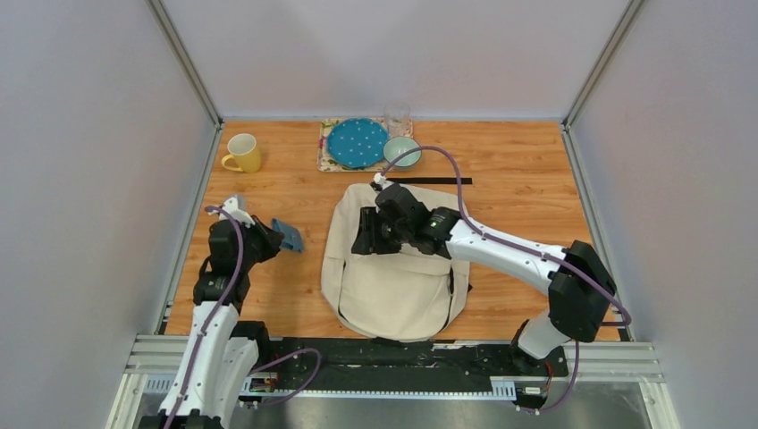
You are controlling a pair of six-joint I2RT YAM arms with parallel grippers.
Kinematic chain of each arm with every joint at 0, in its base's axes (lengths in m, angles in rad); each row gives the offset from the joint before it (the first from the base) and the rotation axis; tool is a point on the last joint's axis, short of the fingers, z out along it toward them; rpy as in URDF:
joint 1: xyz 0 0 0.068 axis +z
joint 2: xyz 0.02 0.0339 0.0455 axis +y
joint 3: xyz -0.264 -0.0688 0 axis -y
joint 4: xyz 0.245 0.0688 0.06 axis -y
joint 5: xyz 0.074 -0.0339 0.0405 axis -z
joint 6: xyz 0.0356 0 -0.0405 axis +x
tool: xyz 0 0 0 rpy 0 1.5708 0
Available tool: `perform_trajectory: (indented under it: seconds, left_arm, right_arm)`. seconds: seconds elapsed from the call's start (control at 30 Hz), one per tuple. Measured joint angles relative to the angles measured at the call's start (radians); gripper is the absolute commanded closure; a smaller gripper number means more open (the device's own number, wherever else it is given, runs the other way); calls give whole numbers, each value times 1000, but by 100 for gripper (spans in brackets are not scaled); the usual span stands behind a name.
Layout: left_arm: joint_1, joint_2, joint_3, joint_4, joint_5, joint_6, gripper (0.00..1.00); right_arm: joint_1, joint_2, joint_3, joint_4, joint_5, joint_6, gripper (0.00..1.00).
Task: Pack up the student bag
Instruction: Pick up the personal item from the center of the board.
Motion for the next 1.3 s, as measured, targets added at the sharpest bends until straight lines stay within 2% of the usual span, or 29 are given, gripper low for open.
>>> perform_trajectory:
  seconds: [0.13, 0.27, 0.5, 0.8, 0.9, 1.07, 1.3]
  left_arm:
    - [0, -74, 111, -97, -22, 14, 100]
    - [0, -119, 184, -159, 23, 20, 100]
    - [0, -121, 232, -179, 264, 21, 100]
    - [-1, 19, 156, 85, 782, -90, 100]
    - [-16, 68, 153, 143, 898, -106, 100]
    - [-92, 83, 153, 239, 1036, -114, 100]
    - [-187, 110, 160, 286, 1122, -103, 100]
  right_arm:
    - [-5, -78, -63, 15, 1, 19, 52]
    - [-6, -181, -126, 26, 2, 39, 51]
    - [-18, -390, -233, 42, 21, 53, 49]
    - [-40, -576, -293, 6, 57, -35, 47]
    - [-41, -593, -294, 4, 47, -93, 41]
    - [-42, -597, -294, 5, -9, -222, 32]
    - [-44, -550, -262, 11, -129, -379, 24]
